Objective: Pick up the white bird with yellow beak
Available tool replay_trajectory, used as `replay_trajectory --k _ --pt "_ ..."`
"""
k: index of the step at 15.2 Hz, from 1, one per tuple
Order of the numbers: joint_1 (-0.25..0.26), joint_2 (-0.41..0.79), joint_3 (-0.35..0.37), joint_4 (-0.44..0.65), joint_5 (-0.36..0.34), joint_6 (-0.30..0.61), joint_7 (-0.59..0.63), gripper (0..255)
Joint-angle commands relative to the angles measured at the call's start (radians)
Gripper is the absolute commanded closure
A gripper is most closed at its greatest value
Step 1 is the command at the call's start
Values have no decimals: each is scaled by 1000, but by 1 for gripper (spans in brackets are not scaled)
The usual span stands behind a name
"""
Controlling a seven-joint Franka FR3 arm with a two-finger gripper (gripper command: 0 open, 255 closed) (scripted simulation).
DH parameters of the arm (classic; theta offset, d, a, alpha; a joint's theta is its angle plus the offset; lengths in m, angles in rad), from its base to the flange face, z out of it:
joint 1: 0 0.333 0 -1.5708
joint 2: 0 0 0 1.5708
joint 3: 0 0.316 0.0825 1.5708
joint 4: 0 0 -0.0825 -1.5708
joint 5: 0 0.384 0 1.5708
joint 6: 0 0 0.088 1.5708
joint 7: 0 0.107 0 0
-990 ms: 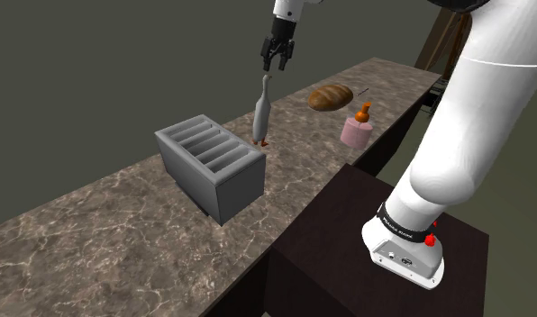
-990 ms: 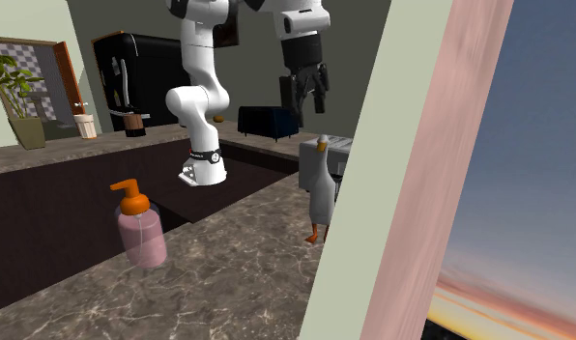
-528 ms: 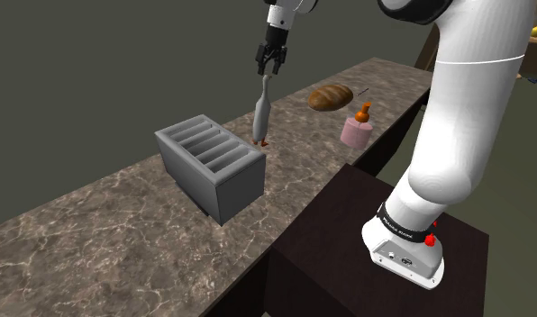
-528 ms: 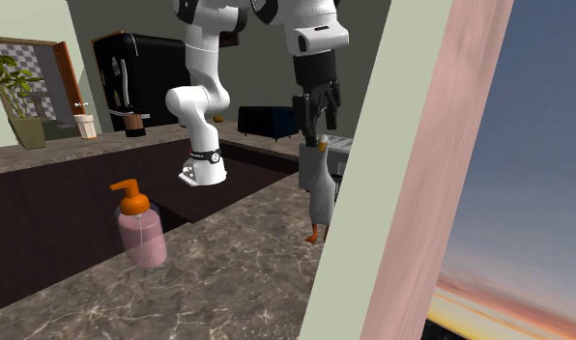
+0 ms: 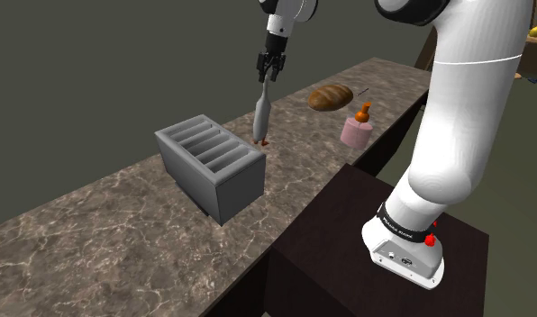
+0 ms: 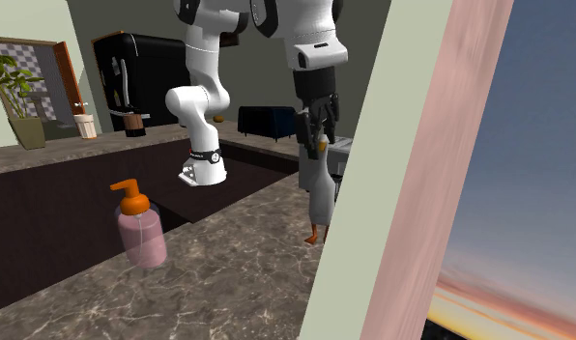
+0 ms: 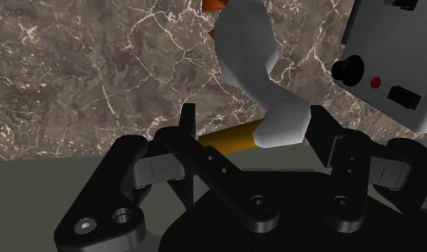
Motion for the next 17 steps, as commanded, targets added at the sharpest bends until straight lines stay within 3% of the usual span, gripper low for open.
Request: replay_trajectory --k 1,7,17 --pt "0 0 0 -1 0 0 0 255" --pt "1 2 0 0 0 2 1 255" --pt "-3 -23 -5 99 -18 -117 33 255"
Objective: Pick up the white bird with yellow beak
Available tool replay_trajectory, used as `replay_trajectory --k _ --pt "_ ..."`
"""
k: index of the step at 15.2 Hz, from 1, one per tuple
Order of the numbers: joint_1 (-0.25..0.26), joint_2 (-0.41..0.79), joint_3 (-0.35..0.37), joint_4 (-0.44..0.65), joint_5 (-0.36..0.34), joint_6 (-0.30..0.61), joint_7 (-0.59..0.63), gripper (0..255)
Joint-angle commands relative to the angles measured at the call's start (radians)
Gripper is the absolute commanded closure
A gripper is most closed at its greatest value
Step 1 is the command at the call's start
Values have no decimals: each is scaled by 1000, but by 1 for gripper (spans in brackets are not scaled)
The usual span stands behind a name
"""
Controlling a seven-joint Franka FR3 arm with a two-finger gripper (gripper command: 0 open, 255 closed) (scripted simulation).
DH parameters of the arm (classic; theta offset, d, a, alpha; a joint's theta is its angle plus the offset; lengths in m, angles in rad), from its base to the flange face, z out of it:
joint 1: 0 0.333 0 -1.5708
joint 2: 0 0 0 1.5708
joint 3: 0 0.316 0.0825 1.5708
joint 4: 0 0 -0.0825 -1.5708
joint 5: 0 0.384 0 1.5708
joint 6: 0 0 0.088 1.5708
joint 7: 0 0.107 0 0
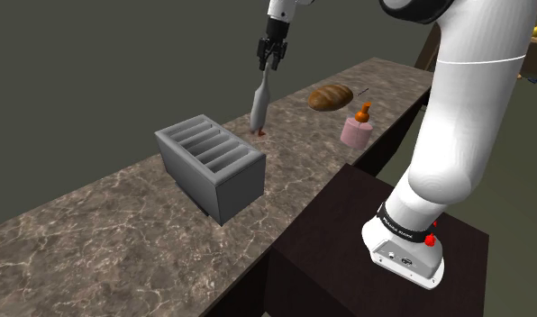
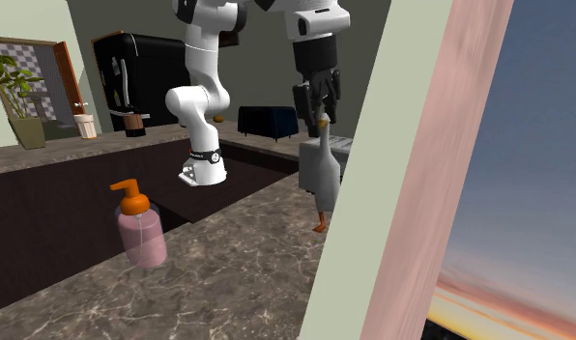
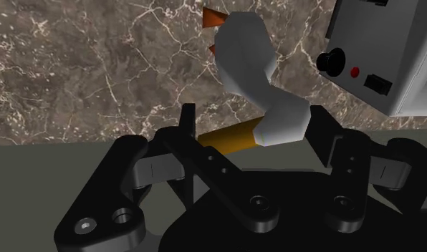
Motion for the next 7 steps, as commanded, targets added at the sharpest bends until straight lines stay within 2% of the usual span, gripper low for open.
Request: replay_trajectory --k 1,7 --pt "0 -3 0 25 -3 -26 9 255" --pt "-3 -5 -2 77 -7 -79 21 255"
